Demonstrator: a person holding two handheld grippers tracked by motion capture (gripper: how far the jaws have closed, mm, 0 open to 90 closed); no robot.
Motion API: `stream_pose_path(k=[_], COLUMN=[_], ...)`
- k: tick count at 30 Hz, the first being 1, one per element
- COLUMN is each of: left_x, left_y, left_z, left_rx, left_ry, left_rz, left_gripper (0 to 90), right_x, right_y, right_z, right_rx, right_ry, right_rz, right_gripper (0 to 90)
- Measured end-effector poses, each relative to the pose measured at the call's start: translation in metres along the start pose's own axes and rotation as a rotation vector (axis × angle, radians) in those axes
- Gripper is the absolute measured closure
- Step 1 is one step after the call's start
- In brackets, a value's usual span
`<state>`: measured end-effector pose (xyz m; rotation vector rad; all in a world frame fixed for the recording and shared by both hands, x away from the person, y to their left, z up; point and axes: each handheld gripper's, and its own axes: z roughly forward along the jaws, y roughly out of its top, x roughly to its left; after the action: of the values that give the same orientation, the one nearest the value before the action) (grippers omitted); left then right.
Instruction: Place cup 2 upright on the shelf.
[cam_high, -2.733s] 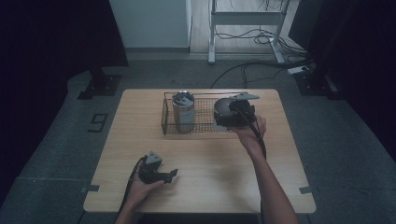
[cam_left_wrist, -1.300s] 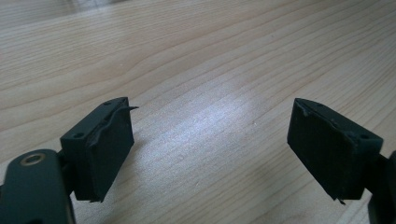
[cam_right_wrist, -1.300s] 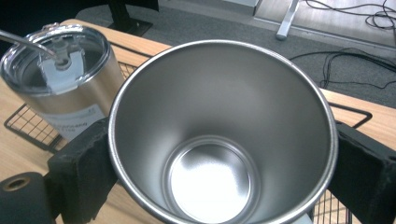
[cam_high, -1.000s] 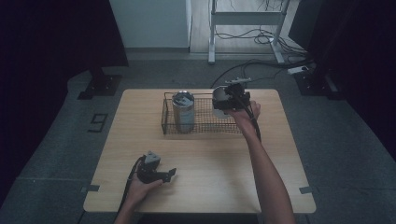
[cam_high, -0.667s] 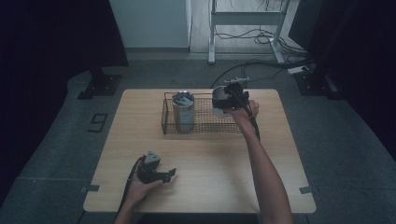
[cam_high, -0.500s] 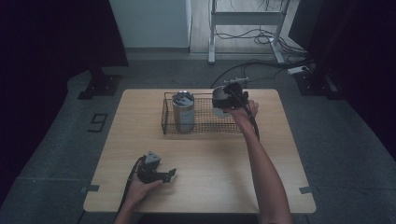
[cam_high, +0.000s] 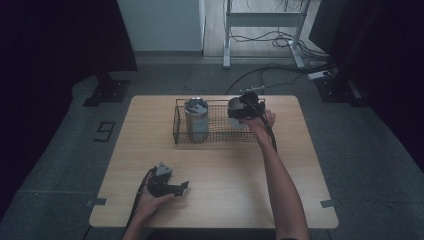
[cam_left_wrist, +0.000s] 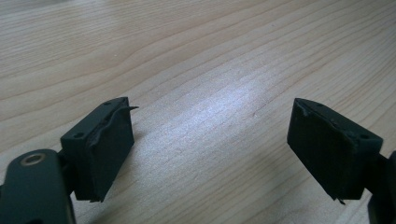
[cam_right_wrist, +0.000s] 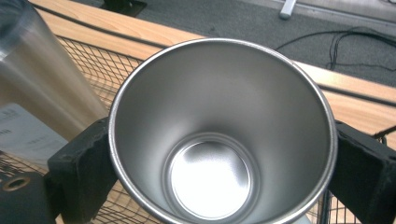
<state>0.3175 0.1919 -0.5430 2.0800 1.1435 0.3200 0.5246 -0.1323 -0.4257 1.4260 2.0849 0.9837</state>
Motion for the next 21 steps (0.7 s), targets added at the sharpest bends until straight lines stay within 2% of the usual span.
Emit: stream_pose_path(k=[7, 21], left_x=[0.0, 0.0], left_y=[-0.001, -0.001], left_z=[0.002, 0.002], left_rx=[0.006, 0.007], left_ry=[0.0, 0.0], left_rz=[0.001, 0.005], left_gripper=[14.6, 14.6], right_x=[-0.008, -0.006], right_y=[-0.01, -0.013], right_z=[0.013, 0.026], right_rx=[0.038, 0.071], right_ry=[-0.014, -0.021], right_rz=[0.018, 0.012], right_gripper=[6.5, 6.5])
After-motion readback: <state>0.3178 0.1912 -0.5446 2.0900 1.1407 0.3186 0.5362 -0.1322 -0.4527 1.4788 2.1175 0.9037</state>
